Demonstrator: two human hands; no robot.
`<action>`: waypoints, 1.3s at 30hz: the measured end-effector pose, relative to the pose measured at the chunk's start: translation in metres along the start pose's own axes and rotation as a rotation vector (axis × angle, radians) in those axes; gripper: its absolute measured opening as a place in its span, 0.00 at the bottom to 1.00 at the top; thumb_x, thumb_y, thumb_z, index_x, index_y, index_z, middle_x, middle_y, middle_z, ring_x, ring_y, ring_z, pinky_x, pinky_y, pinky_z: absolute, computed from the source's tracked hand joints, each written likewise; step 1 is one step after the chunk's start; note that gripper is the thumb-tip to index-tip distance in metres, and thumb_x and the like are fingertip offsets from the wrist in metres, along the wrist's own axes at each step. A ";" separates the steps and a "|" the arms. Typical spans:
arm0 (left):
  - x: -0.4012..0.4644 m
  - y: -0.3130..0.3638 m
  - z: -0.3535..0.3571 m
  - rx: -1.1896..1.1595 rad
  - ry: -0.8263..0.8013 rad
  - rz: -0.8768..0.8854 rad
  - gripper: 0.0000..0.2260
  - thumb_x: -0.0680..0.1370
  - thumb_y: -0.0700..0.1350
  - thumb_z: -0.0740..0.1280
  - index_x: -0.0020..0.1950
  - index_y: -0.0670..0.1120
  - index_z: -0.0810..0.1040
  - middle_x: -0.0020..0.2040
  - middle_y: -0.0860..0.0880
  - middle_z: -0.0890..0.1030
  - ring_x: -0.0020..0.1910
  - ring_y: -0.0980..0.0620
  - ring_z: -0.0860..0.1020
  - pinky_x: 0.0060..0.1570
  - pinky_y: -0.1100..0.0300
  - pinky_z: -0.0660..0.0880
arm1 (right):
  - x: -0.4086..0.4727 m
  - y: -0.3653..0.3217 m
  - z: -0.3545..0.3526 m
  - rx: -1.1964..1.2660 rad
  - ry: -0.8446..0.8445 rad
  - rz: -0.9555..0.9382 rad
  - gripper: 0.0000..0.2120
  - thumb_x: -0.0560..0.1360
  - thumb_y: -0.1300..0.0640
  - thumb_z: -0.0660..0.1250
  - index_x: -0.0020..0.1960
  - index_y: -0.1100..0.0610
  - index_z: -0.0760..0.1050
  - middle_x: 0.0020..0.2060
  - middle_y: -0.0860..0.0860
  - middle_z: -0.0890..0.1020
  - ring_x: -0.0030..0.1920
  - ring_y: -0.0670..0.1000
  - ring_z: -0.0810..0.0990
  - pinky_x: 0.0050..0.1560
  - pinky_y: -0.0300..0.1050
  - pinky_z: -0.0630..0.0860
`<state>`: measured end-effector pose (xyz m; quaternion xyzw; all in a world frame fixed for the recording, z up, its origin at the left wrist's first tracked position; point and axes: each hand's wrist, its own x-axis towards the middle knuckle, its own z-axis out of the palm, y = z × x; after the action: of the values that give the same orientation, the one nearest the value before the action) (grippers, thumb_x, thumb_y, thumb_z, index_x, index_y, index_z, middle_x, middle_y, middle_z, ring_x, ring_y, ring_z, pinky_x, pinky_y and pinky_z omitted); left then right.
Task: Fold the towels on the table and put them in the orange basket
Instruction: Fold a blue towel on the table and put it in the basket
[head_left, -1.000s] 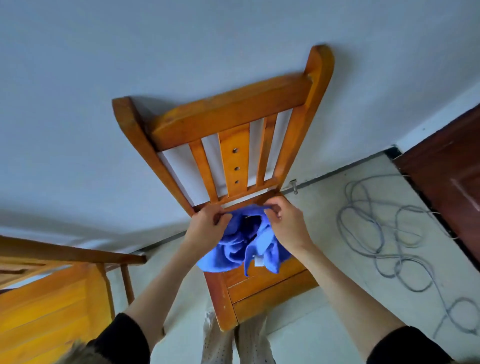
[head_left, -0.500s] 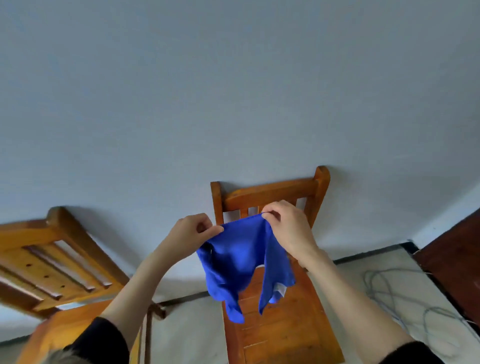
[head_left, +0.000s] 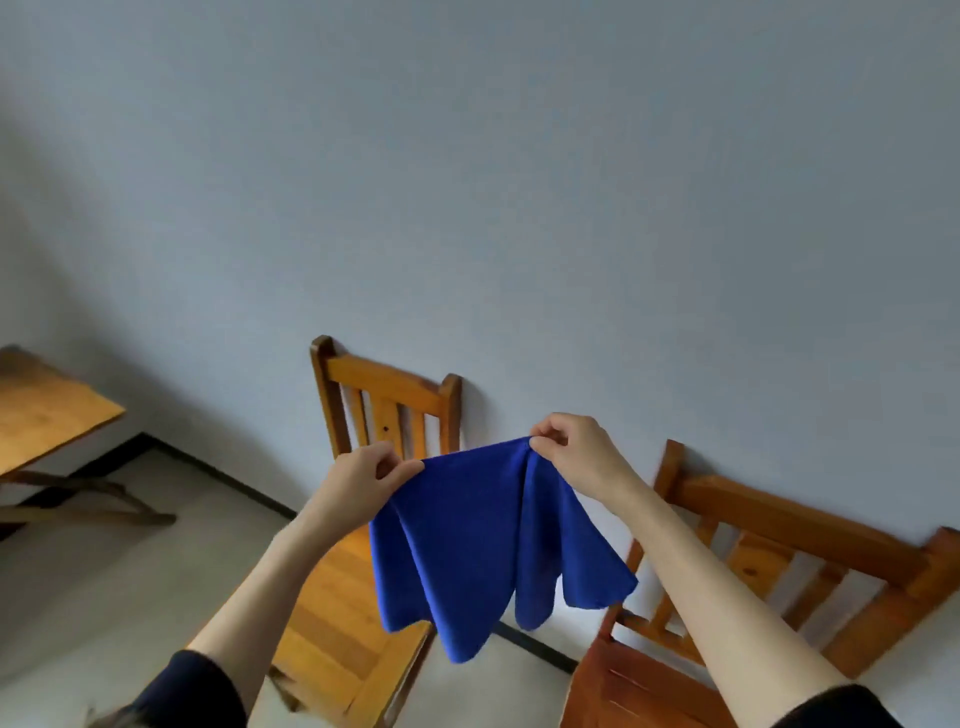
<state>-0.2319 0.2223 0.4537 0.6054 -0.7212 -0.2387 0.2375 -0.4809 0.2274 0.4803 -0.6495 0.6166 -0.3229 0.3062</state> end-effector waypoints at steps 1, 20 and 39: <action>-0.010 -0.013 -0.017 -0.001 0.026 -0.033 0.12 0.78 0.53 0.63 0.37 0.50 0.72 0.34 0.52 0.76 0.32 0.57 0.73 0.31 0.68 0.65 | 0.005 -0.016 0.013 -0.001 -0.036 -0.034 0.06 0.77 0.61 0.62 0.48 0.56 0.77 0.44 0.48 0.79 0.46 0.47 0.75 0.40 0.30 0.67; -0.190 -0.304 -0.278 0.006 0.492 -0.473 0.07 0.77 0.47 0.66 0.39 0.55 0.75 0.37 0.51 0.79 0.34 0.57 0.74 0.37 0.65 0.70 | 0.074 -0.296 0.385 0.154 -0.728 -0.342 0.09 0.80 0.60 0.57 0.51 0.61 0.75 0.48 0.56 0.79 0.49 0.54 0.77 0.58 0.55 0.75; -0.125 -0.534 -0.436 0.044 0.687 -0.764 0.10 0.74 0.48 0.70 0.34 0.54 0.75 0.29 0.55 0.72 0.29 0.58 0.69 0.31 0.71 0.66 | 0.248 -0.457 0.639 -0.077 -0.819 -0.815 0.07 0.80 0.55 0.57 0.45 0.49 0.71 0.33 0.45 0.74 0.34 0.43 0.71 0.35 0.34 0.68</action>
<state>0.4681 0.2388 0.4471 0.8740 -0.3338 -0.0803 0.3438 0.3121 0.0037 0.4684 -0.9171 0.1592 -0.1145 0.3470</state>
